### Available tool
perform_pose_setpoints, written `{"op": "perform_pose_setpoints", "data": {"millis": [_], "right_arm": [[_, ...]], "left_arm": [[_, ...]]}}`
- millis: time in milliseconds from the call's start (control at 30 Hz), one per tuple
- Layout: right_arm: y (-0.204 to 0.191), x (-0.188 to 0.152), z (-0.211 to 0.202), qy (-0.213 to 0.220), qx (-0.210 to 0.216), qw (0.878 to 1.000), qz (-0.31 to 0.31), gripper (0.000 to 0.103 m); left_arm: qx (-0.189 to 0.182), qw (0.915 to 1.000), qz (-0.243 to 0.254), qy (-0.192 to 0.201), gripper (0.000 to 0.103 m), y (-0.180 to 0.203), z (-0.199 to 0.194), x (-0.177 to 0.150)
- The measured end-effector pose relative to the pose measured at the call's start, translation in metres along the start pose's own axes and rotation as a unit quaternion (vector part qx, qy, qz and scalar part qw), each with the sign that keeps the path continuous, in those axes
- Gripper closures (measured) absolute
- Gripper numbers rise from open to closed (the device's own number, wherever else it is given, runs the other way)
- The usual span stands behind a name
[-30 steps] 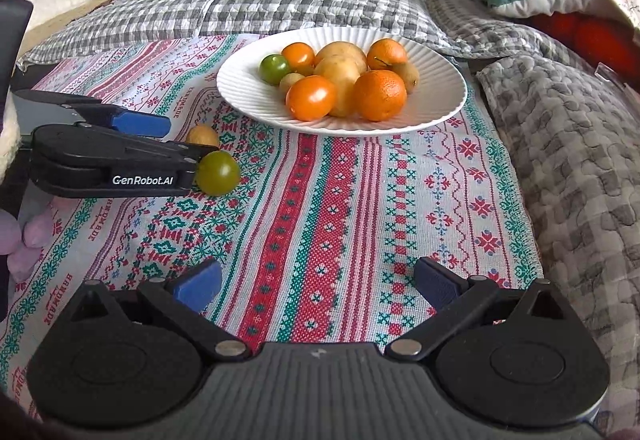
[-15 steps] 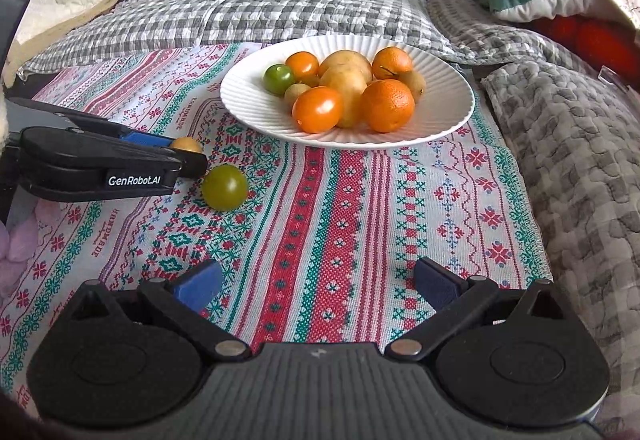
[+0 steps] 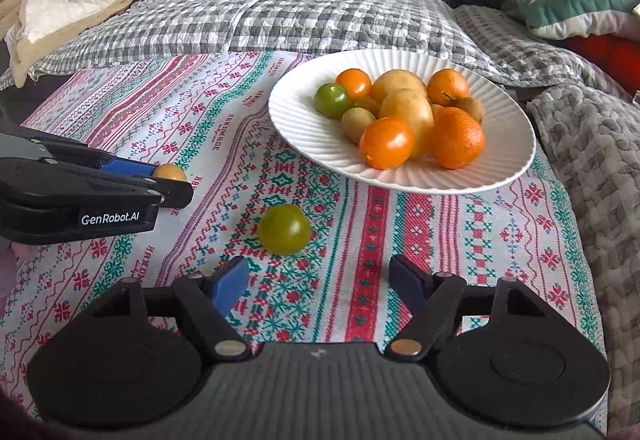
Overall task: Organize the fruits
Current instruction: 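Grasp a tan fruit with the left tool while the right tool grasps a green tomato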
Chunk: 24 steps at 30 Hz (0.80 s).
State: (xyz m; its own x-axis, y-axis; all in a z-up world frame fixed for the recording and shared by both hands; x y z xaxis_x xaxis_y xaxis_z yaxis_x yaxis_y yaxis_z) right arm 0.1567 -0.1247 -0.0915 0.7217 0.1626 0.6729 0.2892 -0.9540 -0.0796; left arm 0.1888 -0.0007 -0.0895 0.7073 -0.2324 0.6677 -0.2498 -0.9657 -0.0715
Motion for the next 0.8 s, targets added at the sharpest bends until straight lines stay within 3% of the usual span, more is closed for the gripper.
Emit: {"op": "perform_pose_setpoints", "data": {"millis": [333, 433, 800], "right_arm": [[-0.012, 0.010, 0.009, 0.005, -0.003, 1.000, -0.001, 0.060], [-0.013, 0.012, 0.009, 0.006, -0.003, 1.000, -0.001, 0.076], [-0.002, 0.009, -0.001, 0.005, 0.016, 1.000, 0.017, 0.077]], "left_arm": [[-0.002, 1.0000, -0.005, 0.000, 0.085, -0.006, -0.003, -0.002], [-0.001, 1.0000, -0.007, -0.001, 0.085, -0.005, -0.003, -0.001], [-0.009, 0.9999, -0.004, 0.001, 0.085, 0.005, -0.003, 0.002]]}}
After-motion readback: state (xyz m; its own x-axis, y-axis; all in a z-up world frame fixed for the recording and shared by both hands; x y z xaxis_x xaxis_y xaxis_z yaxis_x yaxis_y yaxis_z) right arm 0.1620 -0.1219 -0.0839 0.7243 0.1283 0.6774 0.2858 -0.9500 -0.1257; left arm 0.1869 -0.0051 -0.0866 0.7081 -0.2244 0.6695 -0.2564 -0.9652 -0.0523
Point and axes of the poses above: each gripper's, at about its wrist camera, not at the fingertips, and z roughly the way its jaws point, y to its right, x to its top, the point moved 6 cm from there along z, roughly the way its jaws point, and after that the axes turned 3 degrees about x, right-handed, at the moved point
